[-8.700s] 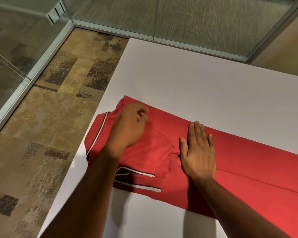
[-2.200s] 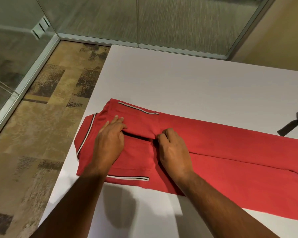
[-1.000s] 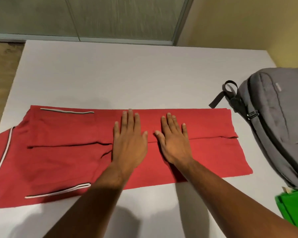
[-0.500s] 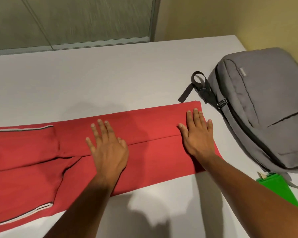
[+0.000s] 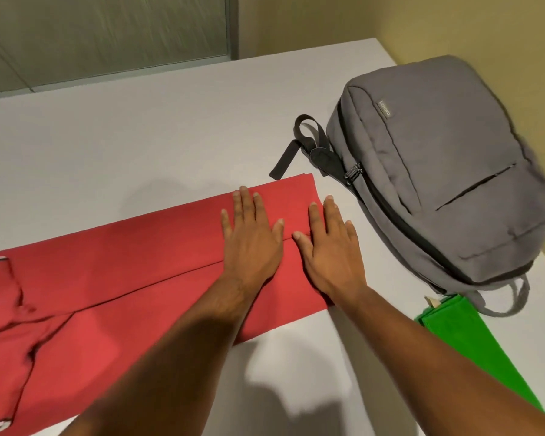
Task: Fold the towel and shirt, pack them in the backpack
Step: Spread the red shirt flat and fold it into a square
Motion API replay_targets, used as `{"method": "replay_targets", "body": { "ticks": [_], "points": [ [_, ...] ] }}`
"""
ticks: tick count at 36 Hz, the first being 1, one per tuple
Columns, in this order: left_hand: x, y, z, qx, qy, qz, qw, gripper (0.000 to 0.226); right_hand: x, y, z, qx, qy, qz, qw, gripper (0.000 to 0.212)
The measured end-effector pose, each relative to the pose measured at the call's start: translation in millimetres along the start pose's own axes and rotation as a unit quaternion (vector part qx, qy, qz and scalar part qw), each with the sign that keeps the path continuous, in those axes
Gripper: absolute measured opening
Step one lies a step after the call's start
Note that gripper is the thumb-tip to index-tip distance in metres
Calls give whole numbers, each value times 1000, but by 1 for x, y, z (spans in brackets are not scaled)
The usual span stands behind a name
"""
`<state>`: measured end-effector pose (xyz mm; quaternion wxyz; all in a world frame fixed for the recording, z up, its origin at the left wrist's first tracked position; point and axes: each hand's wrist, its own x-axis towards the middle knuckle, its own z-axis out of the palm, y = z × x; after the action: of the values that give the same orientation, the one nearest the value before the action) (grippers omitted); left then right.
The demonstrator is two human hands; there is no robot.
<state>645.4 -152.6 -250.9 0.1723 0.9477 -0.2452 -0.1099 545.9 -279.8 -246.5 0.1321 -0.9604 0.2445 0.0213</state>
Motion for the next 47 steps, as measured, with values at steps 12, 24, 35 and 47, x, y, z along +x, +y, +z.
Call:
{"method": "replay_targets", "body": {
  "ticks": [12, 24, 35, 47],
  "points": [
    [45, 84, 14, -63, 109, 88, 988, 24, -51, 16, -10, -19, 49, 30, 998, 57],
    [54, 111, 17, -31, 44, -45, 998, 41, -50, 13, -18, 29, -3, 192, 981, 43],
    [64, 99, 4, -75, 27, 4, 997, 40, -45, 16, -38, 93, -91, 232, 964, 31],
    [45, 59, -41, -377, 72, -83, 920, 21, -76, -45, -44, 140, 14, 124, 982, 17]
  ]
}}
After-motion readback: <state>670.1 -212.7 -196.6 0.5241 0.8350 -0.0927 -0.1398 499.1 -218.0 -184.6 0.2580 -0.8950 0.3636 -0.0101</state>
